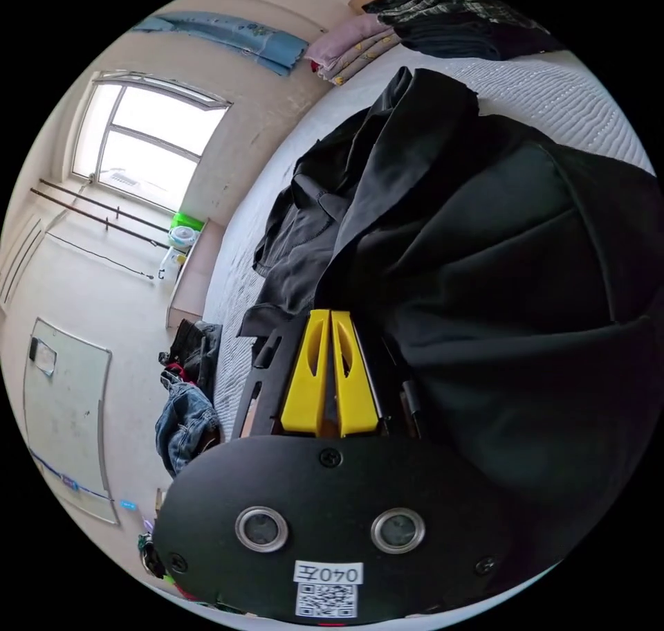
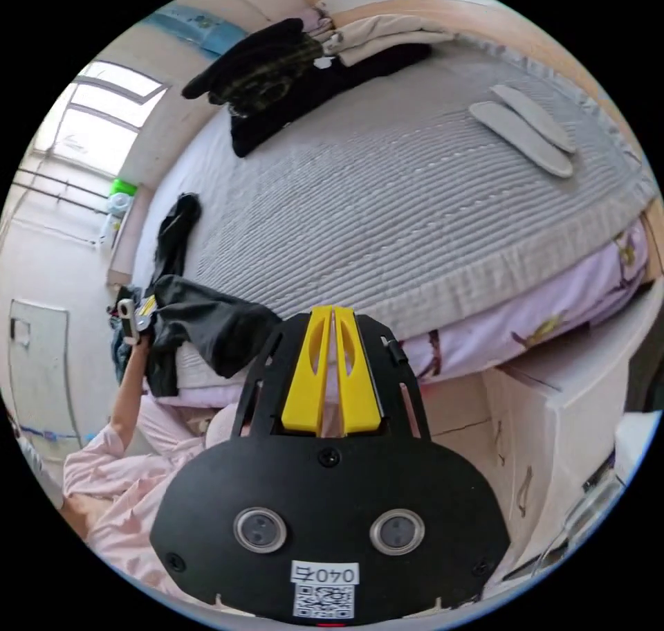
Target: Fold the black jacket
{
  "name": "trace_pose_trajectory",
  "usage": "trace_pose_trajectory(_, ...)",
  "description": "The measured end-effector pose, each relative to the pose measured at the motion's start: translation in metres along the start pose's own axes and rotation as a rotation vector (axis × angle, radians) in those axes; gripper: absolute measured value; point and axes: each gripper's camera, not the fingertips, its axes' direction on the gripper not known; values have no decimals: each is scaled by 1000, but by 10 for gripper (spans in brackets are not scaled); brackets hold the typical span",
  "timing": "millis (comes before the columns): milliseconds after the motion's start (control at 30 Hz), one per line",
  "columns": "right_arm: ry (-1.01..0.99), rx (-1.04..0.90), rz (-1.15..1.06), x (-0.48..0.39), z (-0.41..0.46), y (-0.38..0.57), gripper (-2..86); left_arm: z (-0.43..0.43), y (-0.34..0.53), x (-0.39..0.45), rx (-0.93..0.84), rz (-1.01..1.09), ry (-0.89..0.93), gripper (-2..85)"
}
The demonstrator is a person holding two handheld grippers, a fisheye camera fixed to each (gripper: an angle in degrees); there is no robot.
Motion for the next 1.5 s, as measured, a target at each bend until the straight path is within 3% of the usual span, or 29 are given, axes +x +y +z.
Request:
trace_pose_trajectory(100, 19, 22, -140, -20, -10, 15, 41, -19, 15, 10, 55, -55, 20, -9)
trace_pose_trajectory(233, -95, -67, -327, -69, 6, 37, 103, -64, 33, 22, 184, -100, 32, -9)
trace_pose_trajectory(367, -249, -160, -223, -57, 49, 25, 87, -107, 47, 42, 270, -99, 88, -9)
trace_pose_trajectory(433, -351, -88, -213, -55, 42, 25, 5, -121, 52, 52, 306, -75, 90, -9)
trace_pose_trajectory(500, -407, 22, -291, -65, 7, 33, -4, -135, 58, 64, 352, -40, 50, -9)
trace_pose_trajectory(567, -652, 213, -419, -62, -49, 51, -8, -142, 62, 69, 368, -25, 67, -9)
trace_pose_trajectory(600, -654, 221, -398, -56, -54, 52, -8, -144, 64, 72, 369, -23, 90, -9)
trace_pose_trajectory(633, -503, 176, -322, -46, -53, 51, -9, -144, 65, 75, 368, -22, 100, -9)
trace_pose_trajectory(667, -212, 60, -210, -39, -37, 48, -9, -146, 67, 81, 368, -14, 116, -9)
trace_pose_trajectory(733, -45, -52, -175, -41, -19, 54, -9, -150, 70, 91, 376, 1, 132, -9)
trace_pose_trajectory(833, -267, 33, -286, -61, -33, 77, -5, -165, 77, 110, 411, 29, 171, -9)
trace_pose_trajectory(967, 124, -125, -124, -53, -3, 84, 42, -191, 87, 137, 475, 89, 236, -9)
trace_pose_trajectory(1133, 103, 6, -191, -61, -18, 123, 73, -219, 99, 158, 500, 118, 487, -8)
trace_pose_trajectory(1200, 145, 11, -229, -69, -10, 134, 87, -245, 104, 185, 532, 220, 696, -6)
trace_pose_trajectory(1300, 158, 47, -291, -84, 4, 145, 108, -281, 106, 227, 572, 337, 858, 7)
trace_pose_trajectory(1400, 139, 79, -325, -94, 15, 149, 108, -315, 106, 266, 588, 442, 937, 38)
trace_pose_trajectory(1500, 131, 97, -347, -103, 26, 148, 30, -345, 111, 305, 617, 512, 897, 51)
